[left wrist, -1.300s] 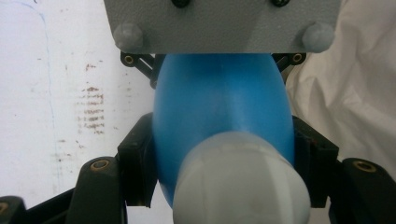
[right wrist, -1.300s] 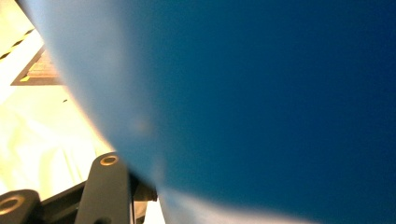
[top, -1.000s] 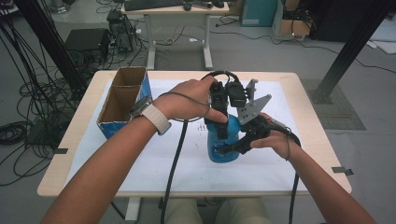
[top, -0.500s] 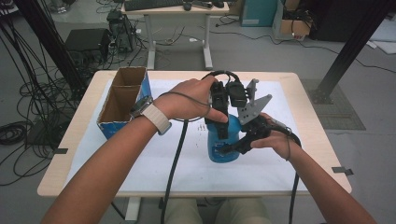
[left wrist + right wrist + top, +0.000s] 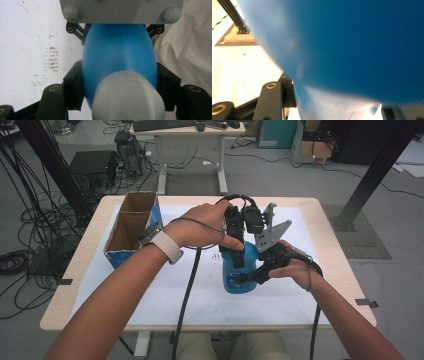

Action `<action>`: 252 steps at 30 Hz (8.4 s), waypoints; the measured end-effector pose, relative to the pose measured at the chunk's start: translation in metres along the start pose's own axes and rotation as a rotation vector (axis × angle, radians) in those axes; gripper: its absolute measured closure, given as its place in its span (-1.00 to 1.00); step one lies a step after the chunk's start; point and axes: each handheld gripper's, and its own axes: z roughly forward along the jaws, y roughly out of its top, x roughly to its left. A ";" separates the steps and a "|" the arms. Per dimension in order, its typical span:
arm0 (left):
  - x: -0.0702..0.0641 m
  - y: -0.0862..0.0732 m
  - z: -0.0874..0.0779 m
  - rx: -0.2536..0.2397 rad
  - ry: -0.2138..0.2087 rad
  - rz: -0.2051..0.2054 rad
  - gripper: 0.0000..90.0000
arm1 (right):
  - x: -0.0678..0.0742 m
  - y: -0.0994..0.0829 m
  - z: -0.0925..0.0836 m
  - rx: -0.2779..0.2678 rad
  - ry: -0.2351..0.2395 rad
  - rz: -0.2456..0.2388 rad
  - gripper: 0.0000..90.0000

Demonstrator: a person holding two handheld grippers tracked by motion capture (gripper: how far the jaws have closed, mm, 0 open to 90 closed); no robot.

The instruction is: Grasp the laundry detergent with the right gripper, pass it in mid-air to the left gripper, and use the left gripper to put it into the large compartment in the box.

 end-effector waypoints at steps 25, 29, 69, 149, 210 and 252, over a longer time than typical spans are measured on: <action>0.000 0.001 -0.002 0.003 0.004 0.000 -0.17 | -0.001 0.002 -0.001 -0.003 -0.001 -0.008 -0.04; -0.001 0.000 -0.001 -0.022 0.003 -0.025 -0.17 | -0.001 0.002 -0.002 -0.002 -0.007 -0.003 -0.04; 0.001 -0.002 -0.001 -0.029 -0.004 -0.036 -0.17 | -0.003 0.002 -0.001 -0.008 0.006 -0.009 -0.05; 0.002 -0.006 -0.002 -0.033 -0.018 -0.045 -0.17 | 0.000 0.003 0.000 -0.020 0.011 0.024 -0.05; 0.019 -0.009 -0.005 0.064 0.019 -0.108 -0.17 | -0.020 -0.053 -0.045 0.202 -0.137 0.255 -0.79; 0.056 -0.059 -0.116 0.033 0.155 -0.619 -0.17 | -0.026 -0.081 -0.130 0.497 -0.302 0.316 -0.84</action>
